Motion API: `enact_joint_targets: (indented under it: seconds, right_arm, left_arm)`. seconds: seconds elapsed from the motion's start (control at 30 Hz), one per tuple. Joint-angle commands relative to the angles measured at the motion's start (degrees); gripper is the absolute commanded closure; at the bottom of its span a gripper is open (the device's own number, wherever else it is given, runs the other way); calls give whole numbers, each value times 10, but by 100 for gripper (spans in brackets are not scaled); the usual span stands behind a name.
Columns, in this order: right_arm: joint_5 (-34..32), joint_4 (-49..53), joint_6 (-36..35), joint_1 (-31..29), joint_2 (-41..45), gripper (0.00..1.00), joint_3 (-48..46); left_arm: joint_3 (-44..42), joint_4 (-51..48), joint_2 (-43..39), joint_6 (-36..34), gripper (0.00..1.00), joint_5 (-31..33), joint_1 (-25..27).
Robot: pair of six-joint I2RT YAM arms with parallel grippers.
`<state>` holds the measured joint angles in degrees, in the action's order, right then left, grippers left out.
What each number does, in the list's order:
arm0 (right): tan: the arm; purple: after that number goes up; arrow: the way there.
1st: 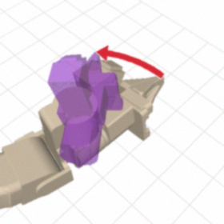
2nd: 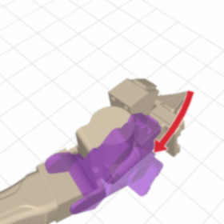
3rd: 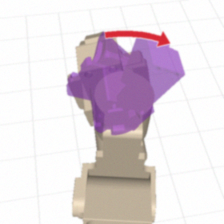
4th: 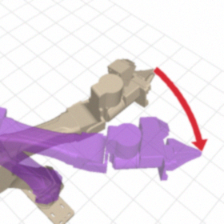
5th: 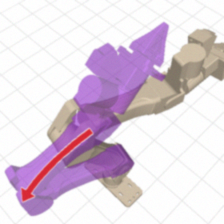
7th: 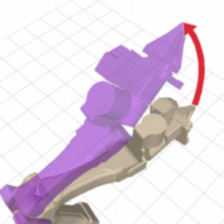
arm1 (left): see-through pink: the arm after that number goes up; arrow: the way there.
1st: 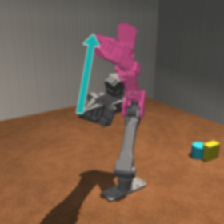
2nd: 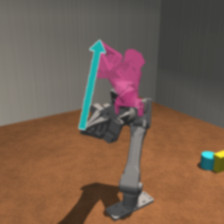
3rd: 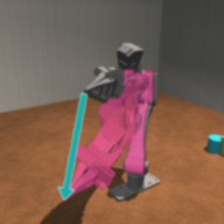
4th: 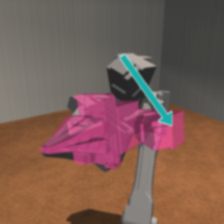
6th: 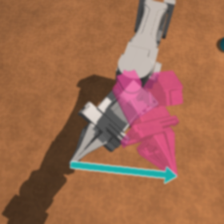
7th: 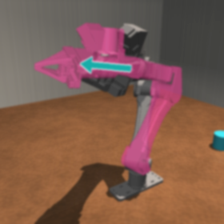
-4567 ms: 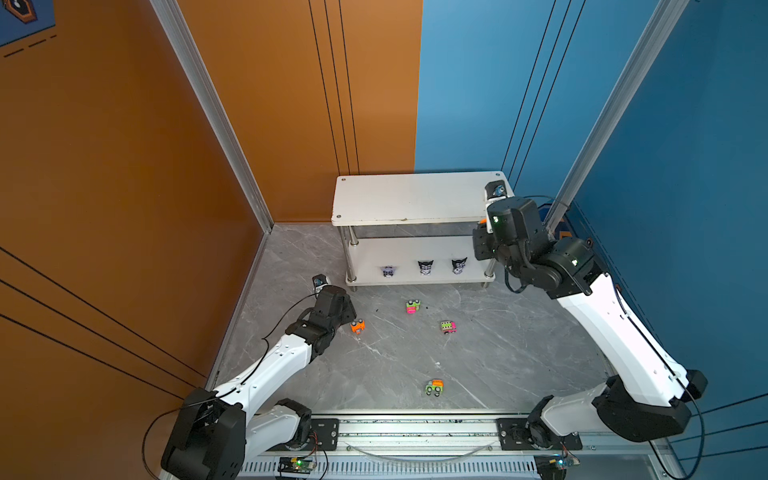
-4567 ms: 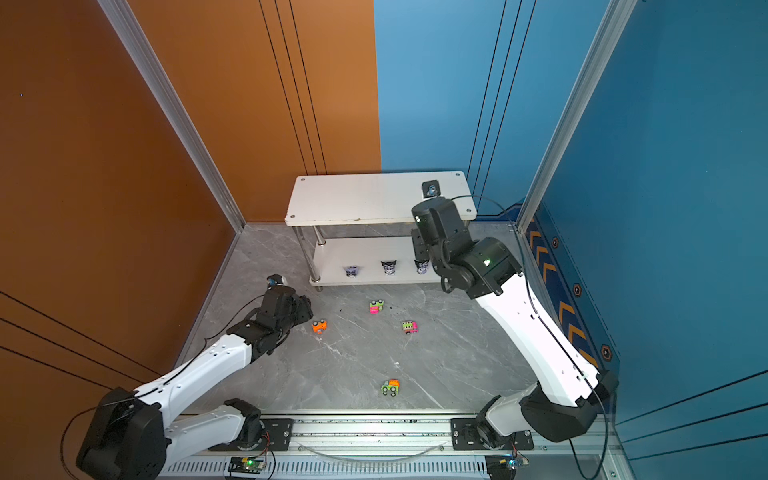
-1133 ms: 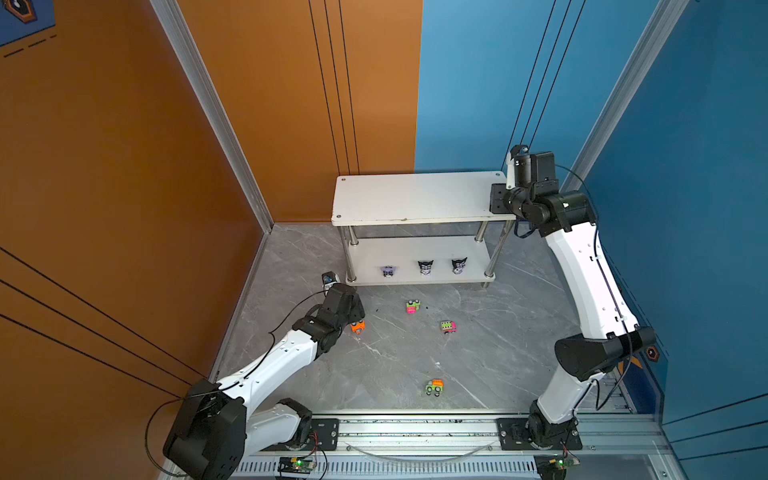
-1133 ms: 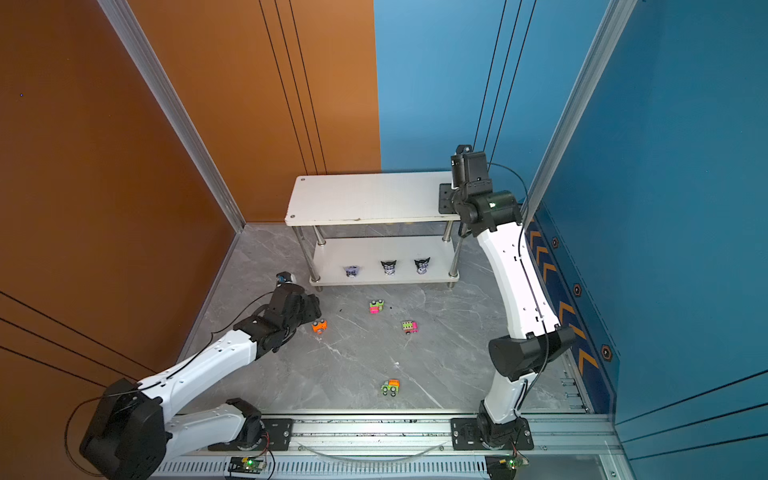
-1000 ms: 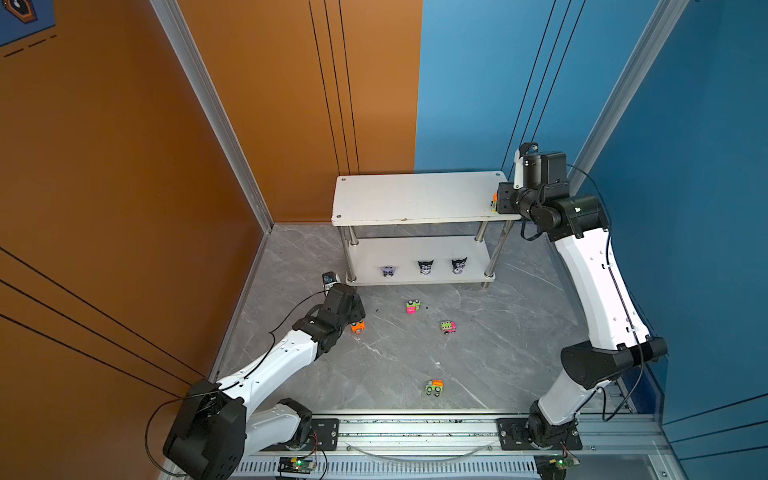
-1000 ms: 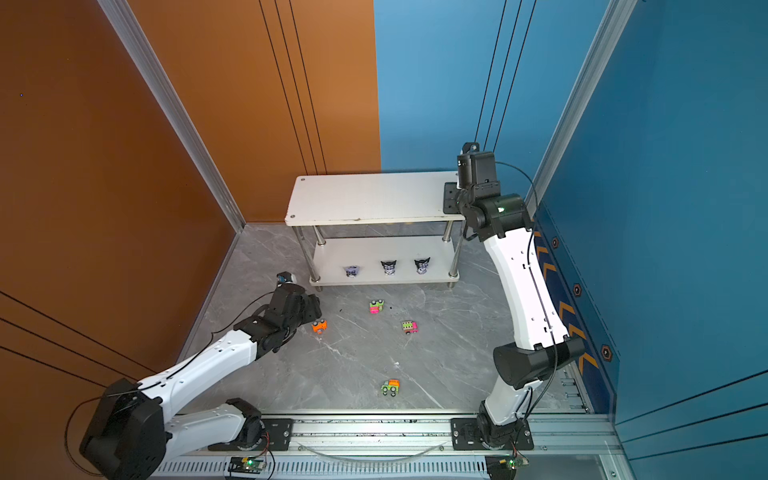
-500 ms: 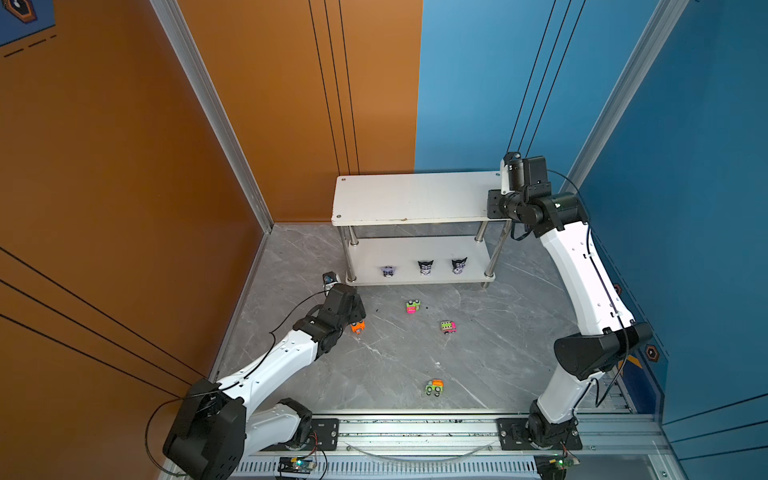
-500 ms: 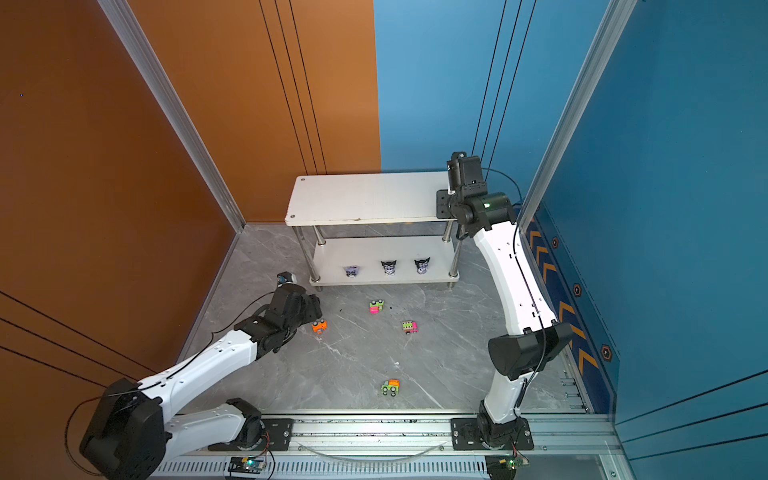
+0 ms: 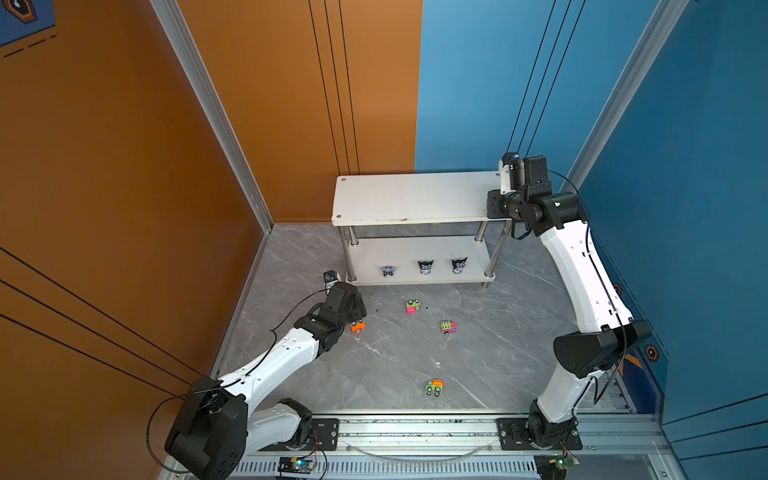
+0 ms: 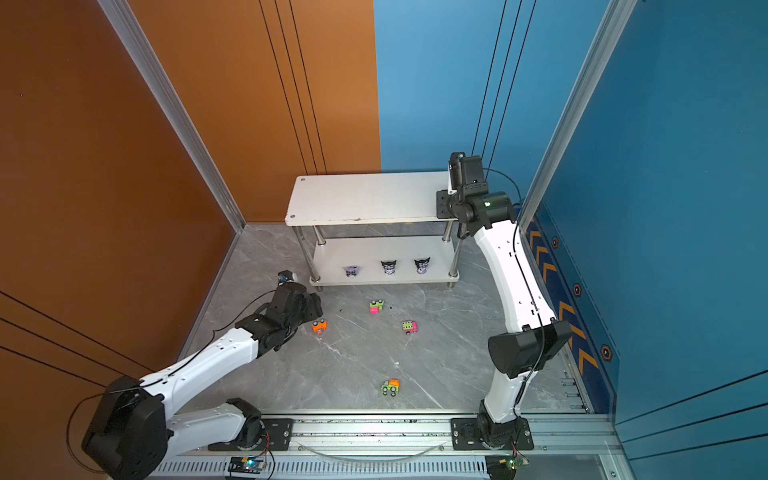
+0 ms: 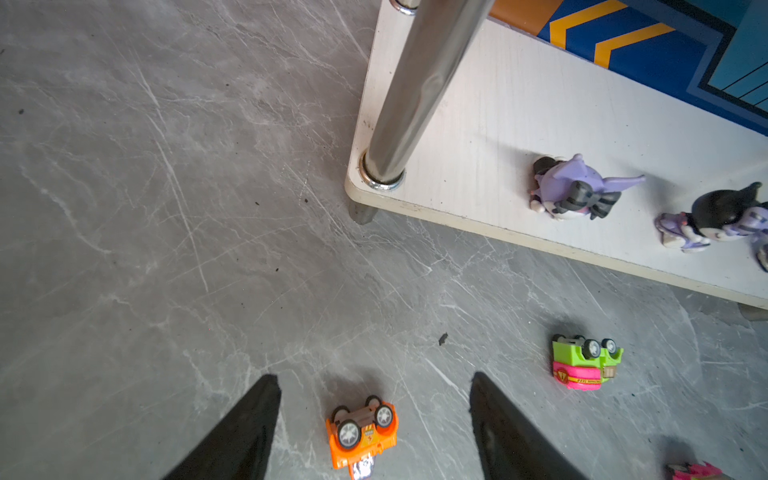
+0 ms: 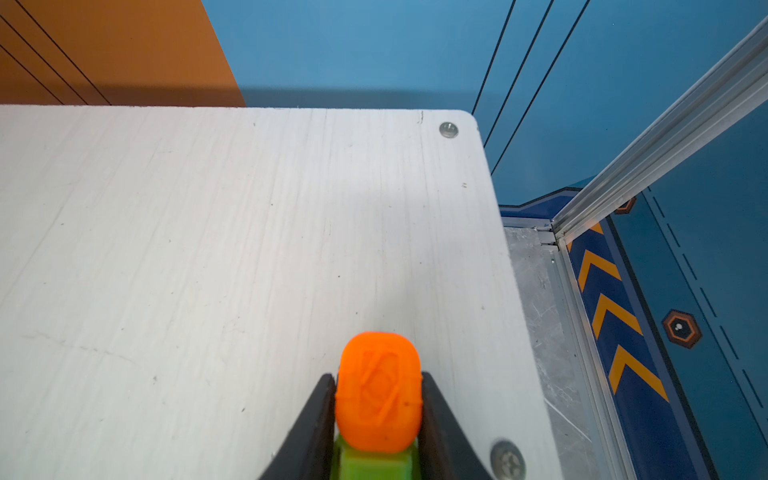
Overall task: Place and organize the plastic toys onto the shelf
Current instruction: 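Lower the car onto the top shelf near its corner with the right gripper, then open the right gripper and withdraw it from the top shelf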
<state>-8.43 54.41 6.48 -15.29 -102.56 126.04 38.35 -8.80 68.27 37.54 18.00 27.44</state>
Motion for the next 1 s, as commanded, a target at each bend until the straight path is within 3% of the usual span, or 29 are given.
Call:
enact_joint_targets:
  seconds: [0.0,0.1,0.3,0.5,0.73,0.9,0.97]
  right_arm:
    - [17,-7,-11,2,-7,67,-3]
    - [17,-6,-10,3,-4,65,-3]
    - [9,-7,-2,3,4,50,-4]
    - [-7,-17,17,-2,53,48,-25]
    - [-100,-52,67,-47,209,50,-182]
    - [-226,-36,69,-160,308,55,-321]
    - [-243,-19,82,-184,332,61,-364]
  left_arm:
    - [18,-14,3,-3,26,11,5]
    - [21,-15,4,-5,26,11,5]
    - [26,-16,6,-7,26,10,7]
    - [33,-14,16,-25,26,12,29]
    - [39,35,91,-37,28,2,107]
    - [65,81,174,-32,30,-33,149]
    - [87,92,206,-40,34,-46,167]
